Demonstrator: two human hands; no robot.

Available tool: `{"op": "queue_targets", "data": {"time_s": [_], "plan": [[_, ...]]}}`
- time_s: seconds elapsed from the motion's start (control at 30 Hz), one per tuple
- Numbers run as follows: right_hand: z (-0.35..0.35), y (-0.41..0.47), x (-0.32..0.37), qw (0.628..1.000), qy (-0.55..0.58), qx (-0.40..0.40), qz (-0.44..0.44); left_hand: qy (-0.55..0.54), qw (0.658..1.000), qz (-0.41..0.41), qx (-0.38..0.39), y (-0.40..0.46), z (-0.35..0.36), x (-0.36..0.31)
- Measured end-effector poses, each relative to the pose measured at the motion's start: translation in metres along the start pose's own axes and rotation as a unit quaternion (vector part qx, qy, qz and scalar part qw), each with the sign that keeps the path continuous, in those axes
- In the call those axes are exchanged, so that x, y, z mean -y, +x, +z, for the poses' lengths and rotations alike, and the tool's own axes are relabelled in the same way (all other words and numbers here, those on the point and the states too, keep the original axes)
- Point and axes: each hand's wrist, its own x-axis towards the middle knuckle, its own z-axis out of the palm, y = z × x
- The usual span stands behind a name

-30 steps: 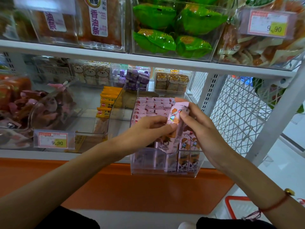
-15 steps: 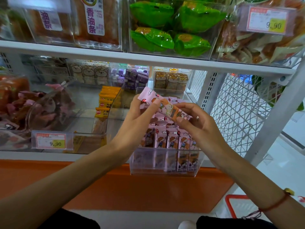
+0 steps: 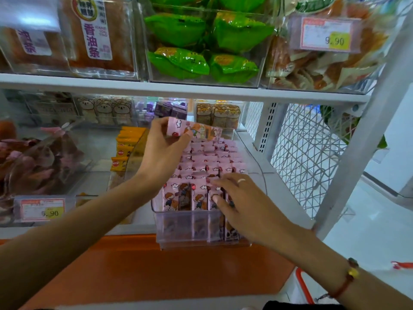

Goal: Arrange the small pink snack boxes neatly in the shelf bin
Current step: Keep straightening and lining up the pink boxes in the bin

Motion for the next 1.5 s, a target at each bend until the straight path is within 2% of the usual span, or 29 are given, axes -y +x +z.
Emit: {"op": "queue_targets", "data": {"time_s": [0.17, 0.23, 0.33, 0.47, 0.6, 0.67, 0.83, 0.9, 1.03, 1.17, 1.23, 1.37, 1.5], "plan": [[-0.003, 0.002, -0.002, 1.000, -0.003, 0.004, -0.012, 0.110, 0.992, 0.021, 0.053, 0.041, 0.038, 0.011], [-0.004, 0.002, -0.002, 1.000, -0.004, 0.004, -0.016, 0.188, 0.978, 0.041, 0.082, 0.051, 0.046, 0.020], [-0.007, 0.001, -0.002, 1.000, -0.007, 0.006, -0.023, 0.311, 0.936, 0.094, 0.136, 0.061, 0.048, 0.033], [-0.010, 0.001, -0.003, 0.999, -0.017, 0.008, -0.031, 0.378, 0.885, 0.165, 0.214, 0.074, 0.048, 0.026], [-0.010, 0.002, -0.004, 0.999, -0.014, 0.016, -0.039, 0.411, 0.828, 0.149, 0.350, 0.094, 0.060, 0.009], [-0.010, 0.002, -0.004, 0.999, -0.011, 0.014, -0.040, 0.418, 0.827, 0.132, 0.352, 0.100, 0.071, 0.010], [-0.011, 0.001, -0.005, 0.999, -0.017, -0.004, -0.046, 0.397, 0.874, 0.108, 0.260, 0.098, 0.080, 0.045], [-0.010, 0.001, -0.005, 0.998, -0.023, -0.010, -0.052, 0.413, 0.863, 0.116, 0.265, 0.097, 0.079, 0.061], [-0.008, 0.000, -0.006, 0.998, -0.030, -0.016, -0.055, 0.458, 0.822, 0.102, 0.323, 0.098, 0.077, 0.067], [-0.009, -0.001, -0.005, 0.997, -0.034, -0.015, -0.060, 0.453, 0.805, 0.078, 0.375, 0.101, 0.072, 0.057], [-0.011, -0.002, -0.006, 0.997, -0.032, -0.016, -0.069, 0.448, 0.806, 0.084, 0.377, 0.100, 0.070, 0.052], [-0.027, 0.002, -0.014, 0.993, -0.051, -0.075, -0.070, 0.427, 0.842, 0.115, 0.310, 0.098, 0.066, 0.045], [-0.036, 0.000, -0.023, 0.991, -0.027, -0.132, -0.002, 0.441, 0.828, 0.095, 0.333, 0.092, 0.067, 0.045]]}}
